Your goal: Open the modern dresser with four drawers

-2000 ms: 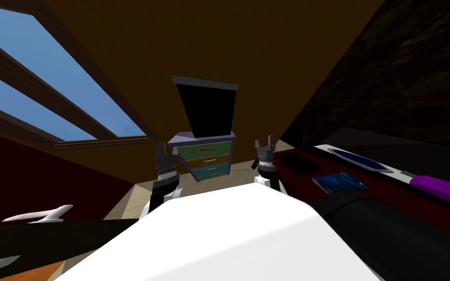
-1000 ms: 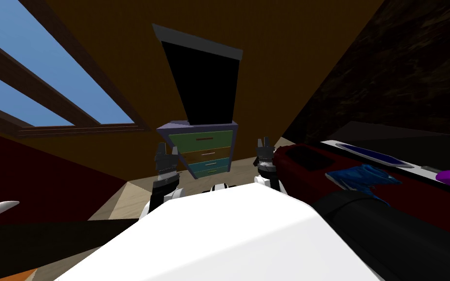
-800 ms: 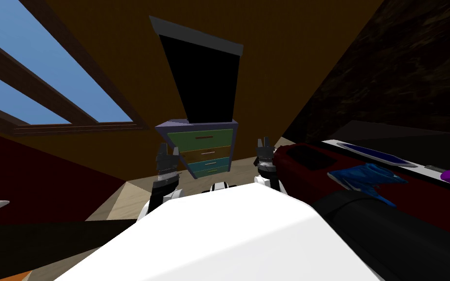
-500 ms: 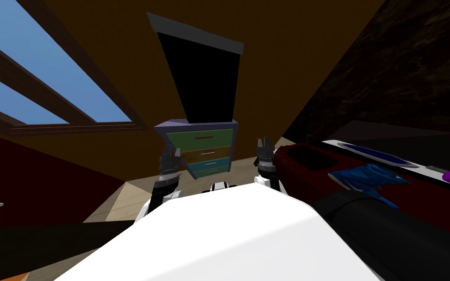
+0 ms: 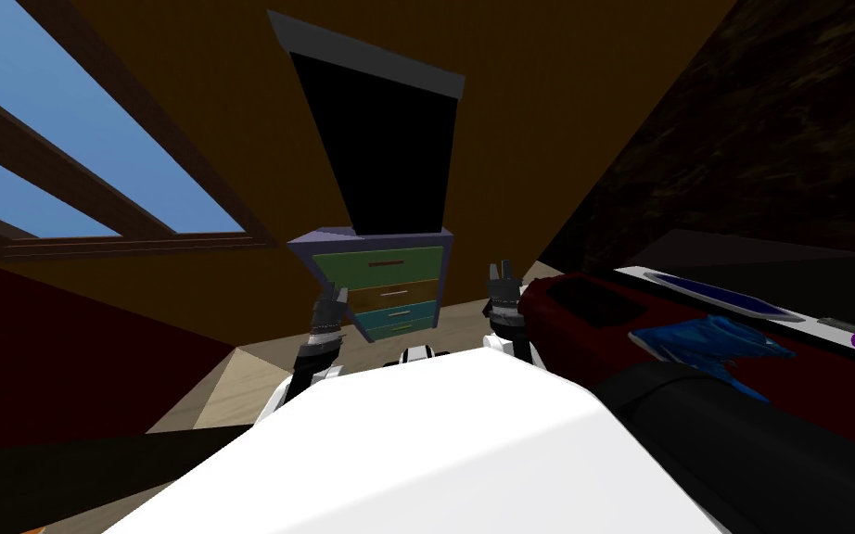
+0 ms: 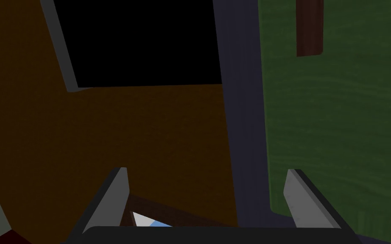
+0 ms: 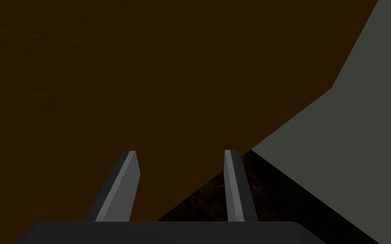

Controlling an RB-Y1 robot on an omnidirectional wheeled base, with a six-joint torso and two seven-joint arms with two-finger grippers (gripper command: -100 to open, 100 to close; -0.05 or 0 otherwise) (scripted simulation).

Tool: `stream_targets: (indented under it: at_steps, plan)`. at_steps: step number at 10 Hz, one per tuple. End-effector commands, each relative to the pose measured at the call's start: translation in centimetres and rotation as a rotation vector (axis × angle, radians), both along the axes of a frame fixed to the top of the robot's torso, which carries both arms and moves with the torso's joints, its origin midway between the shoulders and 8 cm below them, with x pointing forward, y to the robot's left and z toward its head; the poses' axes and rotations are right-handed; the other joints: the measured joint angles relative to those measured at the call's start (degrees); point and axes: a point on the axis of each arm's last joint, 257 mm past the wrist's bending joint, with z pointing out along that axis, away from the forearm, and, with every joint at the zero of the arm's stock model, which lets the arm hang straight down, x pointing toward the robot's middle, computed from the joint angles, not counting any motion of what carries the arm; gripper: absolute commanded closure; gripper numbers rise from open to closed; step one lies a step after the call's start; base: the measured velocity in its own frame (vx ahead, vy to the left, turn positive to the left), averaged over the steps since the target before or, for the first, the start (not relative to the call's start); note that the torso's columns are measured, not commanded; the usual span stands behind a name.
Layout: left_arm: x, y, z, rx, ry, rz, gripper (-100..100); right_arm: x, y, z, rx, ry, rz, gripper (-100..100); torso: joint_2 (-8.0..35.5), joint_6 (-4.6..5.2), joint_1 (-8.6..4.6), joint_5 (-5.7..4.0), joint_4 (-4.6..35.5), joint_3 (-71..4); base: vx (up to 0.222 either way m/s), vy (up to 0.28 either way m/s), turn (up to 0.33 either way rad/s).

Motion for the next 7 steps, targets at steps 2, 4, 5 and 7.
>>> stream_targets:
  at_steps: [2,4,5,7]
  plan:
    - [1.1,0.6,-3.2,0.024,0.051,-0.007,-100,0.0,0.0,0.0,0.0,0.0,0.0,0,0.0,0.01,-0.02,-0.01,0.0,0.0,0.041,-0.013,0.001]
    - [1.5,1.0,-5.2,0.031,0.08,-0.007,-100,0.0,0.0,0.0,0.0,0.0,0.0,0,0.0,0.0,-0.02,-0.01,0.0,0.0,0.045,-0.015,0.002]
    - [1.6,1.1,-5.8,0.03,0.092,-0.005,-100,0.0,0.0,0.0,0.0,0.0,0.0,0,0.0,0.0,-0.02,0.0,0.0,0.0,0.037,-0.008,0.001]
    - [2.0,1.6,-7.9,0.033,0.122,-0.002,-100,0.0,0.0,0.0,0.0,0.0,0.0,0,0.0,0.0,0.01,0.0,0.0,0.0,0.041,-0.008,0.001]
